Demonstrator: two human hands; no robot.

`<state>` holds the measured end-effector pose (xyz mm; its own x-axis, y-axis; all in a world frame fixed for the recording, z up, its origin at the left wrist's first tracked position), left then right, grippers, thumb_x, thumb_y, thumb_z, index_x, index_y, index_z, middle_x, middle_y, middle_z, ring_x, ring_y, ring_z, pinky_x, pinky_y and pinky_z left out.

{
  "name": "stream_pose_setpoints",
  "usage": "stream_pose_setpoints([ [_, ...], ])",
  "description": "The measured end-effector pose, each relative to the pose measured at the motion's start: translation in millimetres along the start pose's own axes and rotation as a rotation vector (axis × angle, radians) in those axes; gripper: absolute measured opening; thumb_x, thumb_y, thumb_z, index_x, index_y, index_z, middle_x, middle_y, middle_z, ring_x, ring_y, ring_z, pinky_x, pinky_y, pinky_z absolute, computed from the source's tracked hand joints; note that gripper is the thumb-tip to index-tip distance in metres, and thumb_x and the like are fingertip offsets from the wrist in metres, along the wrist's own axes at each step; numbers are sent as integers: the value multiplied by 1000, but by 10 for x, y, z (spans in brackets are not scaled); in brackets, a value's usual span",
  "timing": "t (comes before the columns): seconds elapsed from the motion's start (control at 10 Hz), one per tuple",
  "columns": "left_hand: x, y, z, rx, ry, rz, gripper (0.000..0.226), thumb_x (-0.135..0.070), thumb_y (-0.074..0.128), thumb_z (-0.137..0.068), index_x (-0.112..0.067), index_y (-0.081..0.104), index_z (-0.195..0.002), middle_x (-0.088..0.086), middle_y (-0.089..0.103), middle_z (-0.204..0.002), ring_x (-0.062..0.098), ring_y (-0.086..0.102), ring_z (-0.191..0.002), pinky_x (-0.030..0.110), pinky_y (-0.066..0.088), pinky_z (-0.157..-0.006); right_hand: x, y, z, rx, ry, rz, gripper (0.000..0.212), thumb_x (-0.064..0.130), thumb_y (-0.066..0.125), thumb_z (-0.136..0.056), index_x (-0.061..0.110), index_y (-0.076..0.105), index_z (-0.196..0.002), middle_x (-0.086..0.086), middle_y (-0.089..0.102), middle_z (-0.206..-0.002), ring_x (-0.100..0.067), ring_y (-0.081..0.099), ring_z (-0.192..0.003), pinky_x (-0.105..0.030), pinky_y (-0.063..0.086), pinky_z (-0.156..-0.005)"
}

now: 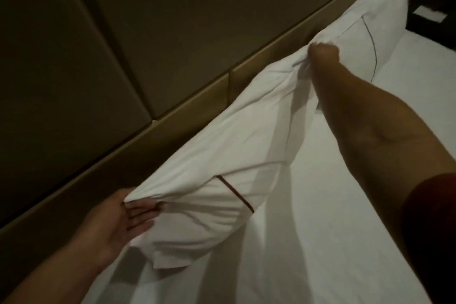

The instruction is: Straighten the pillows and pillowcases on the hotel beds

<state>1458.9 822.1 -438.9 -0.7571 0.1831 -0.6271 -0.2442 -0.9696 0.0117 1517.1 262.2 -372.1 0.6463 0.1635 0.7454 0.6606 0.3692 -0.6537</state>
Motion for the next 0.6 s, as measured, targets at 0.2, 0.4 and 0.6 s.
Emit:
stream_pose_setpoints([
  [0.2, 32, -155, -376, -121, 91, -63, 48, -47, 42, -101, -11, 61, -127, 14, 74, -111, 24, 66, -107, 37, 47, -88, -401, 437, 397, 149, -13, -197, 39, 24, 43, -106, 14, 54, -142, -8, 56, -143, -25, 55, -129, -31, 45, -108],
  [0.4, 169, -115, -397, -64, 267, -407, 55, -59, 51, -91, -13, 70, -116, 11, 70, -121, 29, 60, -120, 44, 42, -109, -613, 194, 693, 119, -194, -39, 55, 35, 54, -101, 13, 42, -150, -9, 44, -155, -26, 42, -142, -36, 30, -117],
  [0.6, 178, 194, 39, 109, 545, -1141, 47, -41, 66, -91, -17, 60, -131, 10, 54, -142, 30, 47, -134, 37, 33, -110, -716, -517, 1114, 65, -298, -5, 50, 35, 59, -97, 14, 53, -142, -9, 57, -143, -26, 53, -132, -35, 40, -109],
])
Point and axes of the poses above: each hand's wrist, its own z-axis away from the middle knuckle, its own y-axis out of the palm, x = y × z, the point moved 4 cm from there along -z, towards the middle knuckle
